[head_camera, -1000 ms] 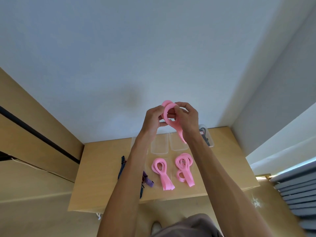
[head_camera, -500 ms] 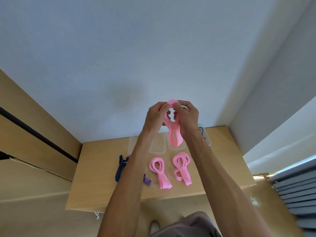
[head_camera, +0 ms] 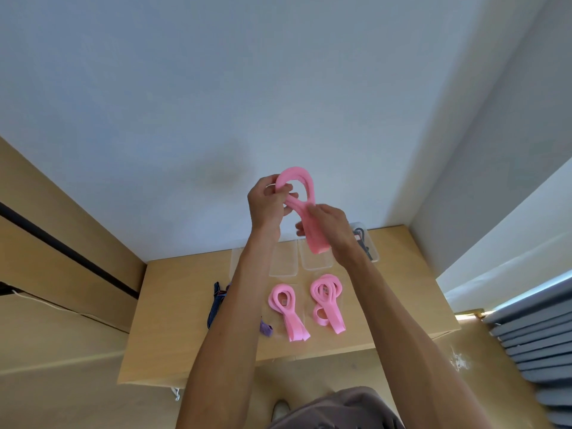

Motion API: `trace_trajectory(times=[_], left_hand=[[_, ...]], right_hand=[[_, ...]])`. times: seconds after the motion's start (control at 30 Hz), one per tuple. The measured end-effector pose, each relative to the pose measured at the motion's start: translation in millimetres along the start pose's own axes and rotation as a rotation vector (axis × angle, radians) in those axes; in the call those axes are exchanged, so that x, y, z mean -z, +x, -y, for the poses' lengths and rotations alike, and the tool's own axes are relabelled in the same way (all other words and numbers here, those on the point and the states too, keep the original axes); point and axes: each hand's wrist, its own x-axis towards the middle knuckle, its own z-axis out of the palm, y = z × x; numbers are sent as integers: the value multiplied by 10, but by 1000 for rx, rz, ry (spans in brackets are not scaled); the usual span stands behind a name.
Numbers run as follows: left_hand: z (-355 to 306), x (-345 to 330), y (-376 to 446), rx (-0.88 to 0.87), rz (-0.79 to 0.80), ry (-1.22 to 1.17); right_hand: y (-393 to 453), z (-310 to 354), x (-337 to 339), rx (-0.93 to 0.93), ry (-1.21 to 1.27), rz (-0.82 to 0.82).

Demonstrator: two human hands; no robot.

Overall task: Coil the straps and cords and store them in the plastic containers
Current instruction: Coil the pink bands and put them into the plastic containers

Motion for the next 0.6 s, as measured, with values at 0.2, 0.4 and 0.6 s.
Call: trace_trajectory(times=[0.2,0.4,0.6], left_hand=[[170,189,120,-102,-68,221],[444,109,-76,-373,41,589],[432,203,35,-335,19,621]], right_hand=[[-33,-28,76,-93,-265,-48],[-49,54,-53,82,-235,-337],[-118,74,127,184,-218,88]])
